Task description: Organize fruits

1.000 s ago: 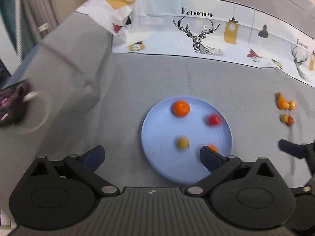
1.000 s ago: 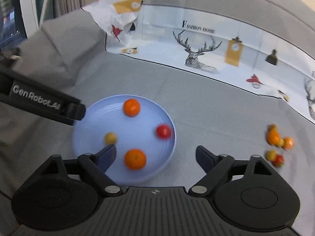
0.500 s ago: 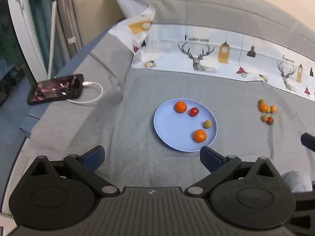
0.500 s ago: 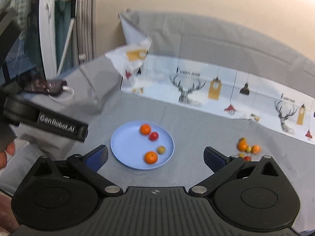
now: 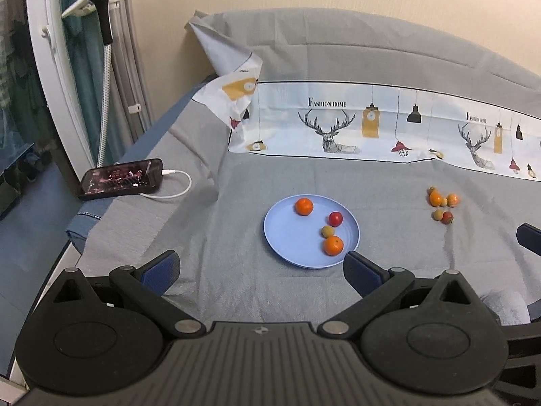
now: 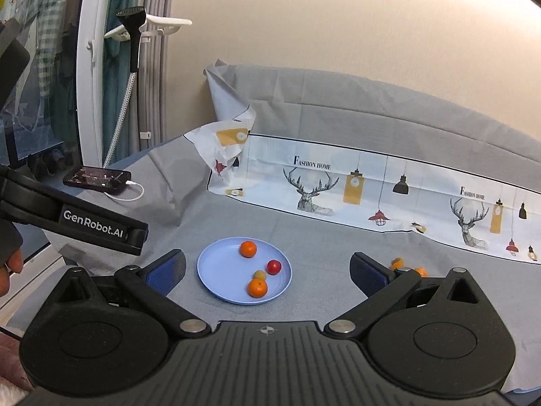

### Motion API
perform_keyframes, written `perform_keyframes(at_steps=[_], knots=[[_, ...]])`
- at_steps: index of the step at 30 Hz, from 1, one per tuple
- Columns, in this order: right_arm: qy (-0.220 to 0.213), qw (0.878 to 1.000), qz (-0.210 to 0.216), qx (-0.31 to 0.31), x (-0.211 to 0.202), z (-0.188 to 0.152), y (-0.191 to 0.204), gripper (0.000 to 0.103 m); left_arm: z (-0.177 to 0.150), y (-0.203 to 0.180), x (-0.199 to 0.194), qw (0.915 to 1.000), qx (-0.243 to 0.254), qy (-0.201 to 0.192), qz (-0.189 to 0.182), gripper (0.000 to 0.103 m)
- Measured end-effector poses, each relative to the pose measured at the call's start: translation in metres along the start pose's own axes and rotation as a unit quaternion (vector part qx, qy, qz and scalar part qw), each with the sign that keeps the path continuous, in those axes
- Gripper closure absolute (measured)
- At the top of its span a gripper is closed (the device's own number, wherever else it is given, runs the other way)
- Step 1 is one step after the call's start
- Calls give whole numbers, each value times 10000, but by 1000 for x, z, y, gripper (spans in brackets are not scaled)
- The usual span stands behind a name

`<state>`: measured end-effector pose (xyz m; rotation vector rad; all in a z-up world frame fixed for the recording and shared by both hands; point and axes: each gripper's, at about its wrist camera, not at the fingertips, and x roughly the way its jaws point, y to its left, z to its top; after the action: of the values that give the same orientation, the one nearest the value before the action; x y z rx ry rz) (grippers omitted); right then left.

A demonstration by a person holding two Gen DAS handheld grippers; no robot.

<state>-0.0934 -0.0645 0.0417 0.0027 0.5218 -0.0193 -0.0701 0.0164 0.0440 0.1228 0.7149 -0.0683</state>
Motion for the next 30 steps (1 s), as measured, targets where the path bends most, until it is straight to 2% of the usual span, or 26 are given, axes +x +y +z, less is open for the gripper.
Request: perform_keyframes(at_steps=[14, 30], knots=[[-152, 9999, 23, -29, -22, -8, 5, 1, -10, 0, -17, 9999, -35, -105, 42, 0], [31, 9999, 109, 59, -11, -11, 1, 1, -11, 1, -5, 10000, -17, 82, 43, 0]])
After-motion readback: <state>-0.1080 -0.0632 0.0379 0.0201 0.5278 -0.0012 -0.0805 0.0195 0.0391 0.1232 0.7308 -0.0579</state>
